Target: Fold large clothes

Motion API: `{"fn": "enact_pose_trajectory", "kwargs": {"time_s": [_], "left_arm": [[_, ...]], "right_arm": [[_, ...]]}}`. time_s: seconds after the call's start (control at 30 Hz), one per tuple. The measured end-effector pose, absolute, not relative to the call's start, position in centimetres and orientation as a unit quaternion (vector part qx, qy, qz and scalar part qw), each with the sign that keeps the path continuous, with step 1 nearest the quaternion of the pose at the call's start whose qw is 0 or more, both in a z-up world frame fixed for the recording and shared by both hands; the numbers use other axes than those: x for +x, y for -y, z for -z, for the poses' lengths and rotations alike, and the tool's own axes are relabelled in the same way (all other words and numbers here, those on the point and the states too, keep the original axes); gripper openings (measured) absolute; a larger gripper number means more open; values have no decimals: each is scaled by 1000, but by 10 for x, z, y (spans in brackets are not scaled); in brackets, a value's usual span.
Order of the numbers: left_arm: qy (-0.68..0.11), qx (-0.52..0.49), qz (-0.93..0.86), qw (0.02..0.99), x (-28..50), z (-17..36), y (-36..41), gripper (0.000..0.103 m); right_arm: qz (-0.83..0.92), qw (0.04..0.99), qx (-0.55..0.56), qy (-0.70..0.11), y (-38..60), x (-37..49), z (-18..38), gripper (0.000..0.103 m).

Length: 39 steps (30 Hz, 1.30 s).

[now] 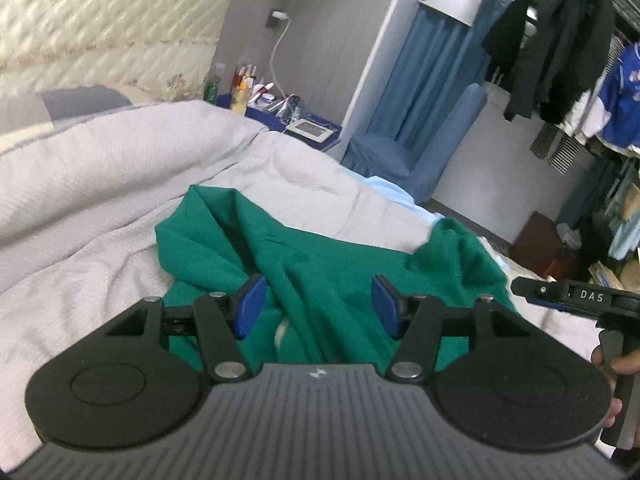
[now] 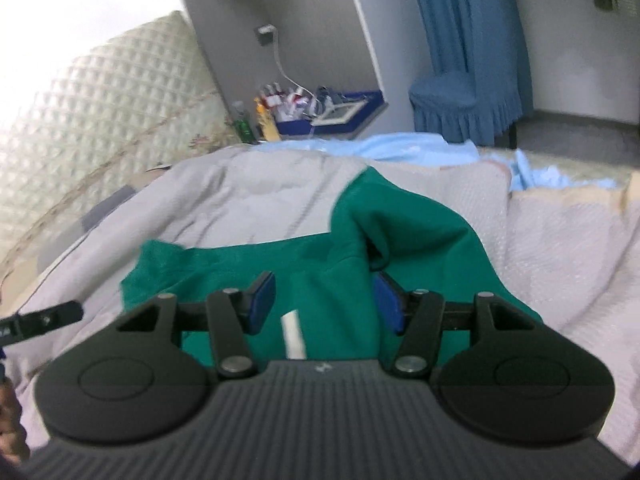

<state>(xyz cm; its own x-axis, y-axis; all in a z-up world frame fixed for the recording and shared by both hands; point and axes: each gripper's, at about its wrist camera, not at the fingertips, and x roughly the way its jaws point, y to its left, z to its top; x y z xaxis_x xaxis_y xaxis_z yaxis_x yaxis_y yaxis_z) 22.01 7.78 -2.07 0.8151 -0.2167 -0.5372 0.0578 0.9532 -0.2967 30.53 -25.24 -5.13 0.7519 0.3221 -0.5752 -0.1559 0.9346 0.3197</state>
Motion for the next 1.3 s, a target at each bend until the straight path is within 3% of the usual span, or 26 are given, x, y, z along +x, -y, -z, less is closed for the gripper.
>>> {"fn": "enact_pose_trajectory", "kwargs": {"time_s": [0.33, 0.6, 0.63, 0.7, 0.83, 1.13, 1.3], "left_arm": [[-308, -85, 82, 944, 130, 19, -31, 64], [-308, -89, 100, 942, 117, 55, -24, 64], [-309, -89, 100, 942, 121, 60, -24, 64], [-306, -95, 104, 942, 127, 67, -25, 64], [-316, -98, 104, 938, 148, 83, -27, 64], [-375, -82, 93, 919, 183, 124, -27, 64], [-388, -73, 84, 915, 193, 135, -25, 64]], "right_arm": [[-179, 922, 117, -323, 231, 204, 31, 57], [-199, 917, 82, -335, 203, 199, 53, 57], [-197, 920, 80, -330, 201, 201, 55, 54], [-192, 923, 80, -324, 199, 209, 59, 40], [-190, 925, 101, -313, 199, 219, 65, 29], [-186, 884, 90, -419, 185, 247, 119, 27], [-185, 874, 92, -440, 182, 256, 130, 25]]}}
